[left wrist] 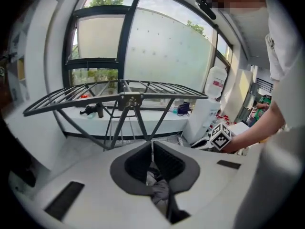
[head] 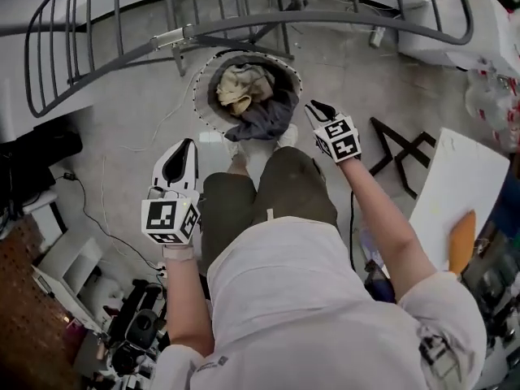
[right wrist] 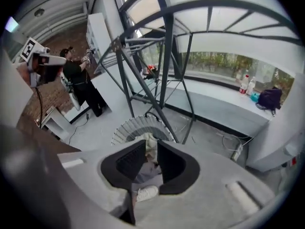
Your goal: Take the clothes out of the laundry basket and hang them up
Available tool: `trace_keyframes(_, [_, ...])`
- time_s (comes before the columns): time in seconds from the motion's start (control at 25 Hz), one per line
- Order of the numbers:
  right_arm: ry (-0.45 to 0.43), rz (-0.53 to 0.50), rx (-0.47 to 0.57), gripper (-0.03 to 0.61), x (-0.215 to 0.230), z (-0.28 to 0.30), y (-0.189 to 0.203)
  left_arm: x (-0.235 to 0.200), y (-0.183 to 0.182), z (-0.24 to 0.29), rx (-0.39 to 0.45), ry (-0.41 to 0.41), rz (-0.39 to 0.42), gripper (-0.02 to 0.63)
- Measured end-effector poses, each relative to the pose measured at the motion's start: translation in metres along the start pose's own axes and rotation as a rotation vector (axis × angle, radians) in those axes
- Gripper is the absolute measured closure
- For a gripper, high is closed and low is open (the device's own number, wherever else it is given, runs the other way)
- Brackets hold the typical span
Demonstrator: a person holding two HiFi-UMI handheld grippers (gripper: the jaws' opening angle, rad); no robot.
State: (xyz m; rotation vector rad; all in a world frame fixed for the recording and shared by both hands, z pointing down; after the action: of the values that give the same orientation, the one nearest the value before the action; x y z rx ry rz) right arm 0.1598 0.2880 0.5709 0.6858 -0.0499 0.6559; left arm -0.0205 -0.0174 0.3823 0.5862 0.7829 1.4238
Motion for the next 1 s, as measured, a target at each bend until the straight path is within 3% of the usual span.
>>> trace_keyframes(0.12, [-0.025,-0.032,-0.094,0.499,0.011,0.044,0.017,0.011,0.020,-0.013,-0.029,-0.082,-0.055,0.614])
trace_keyframes(0.48, [-0.074,-0.258,-0.361,0.408,0.030,0.191,0.076,0.013,0.107,-0.021,-0.125,-0.251,-0.211,0.613])
trace_keyframes(0.64, [-0.088,-0.365,-0.472,0.406,0.037,0.239,0.099,0.018,0.132,-0.023,-0.165,-0.272,-0.253,0.614])
trace_keyframes(0.96, [-0.039,-0.440,-0.618,0.409,0.031,0.285,0.120,0.007,0.169,-0.030,-0.207,-0.307,-0.310,0.612])
trace_keyframes(1.0, [-0.021,-0.445,-0.635,0.442,0.032,0.287,0.119,0.005,0.171,-0.031,-0.207,-0.310,-0.314,0.613])
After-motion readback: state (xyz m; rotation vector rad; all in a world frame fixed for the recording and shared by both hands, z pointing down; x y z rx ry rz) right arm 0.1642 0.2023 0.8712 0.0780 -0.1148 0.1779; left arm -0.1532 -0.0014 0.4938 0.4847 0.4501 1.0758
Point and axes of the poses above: the fingertips, and each gripper's own axes: z forward along the fingers, x to its right, y out of its underside, the point moved 10 cm from there along -z, backward along the fingers, and after that the axes turned 3 degrees about z, right-handed, at the moved point
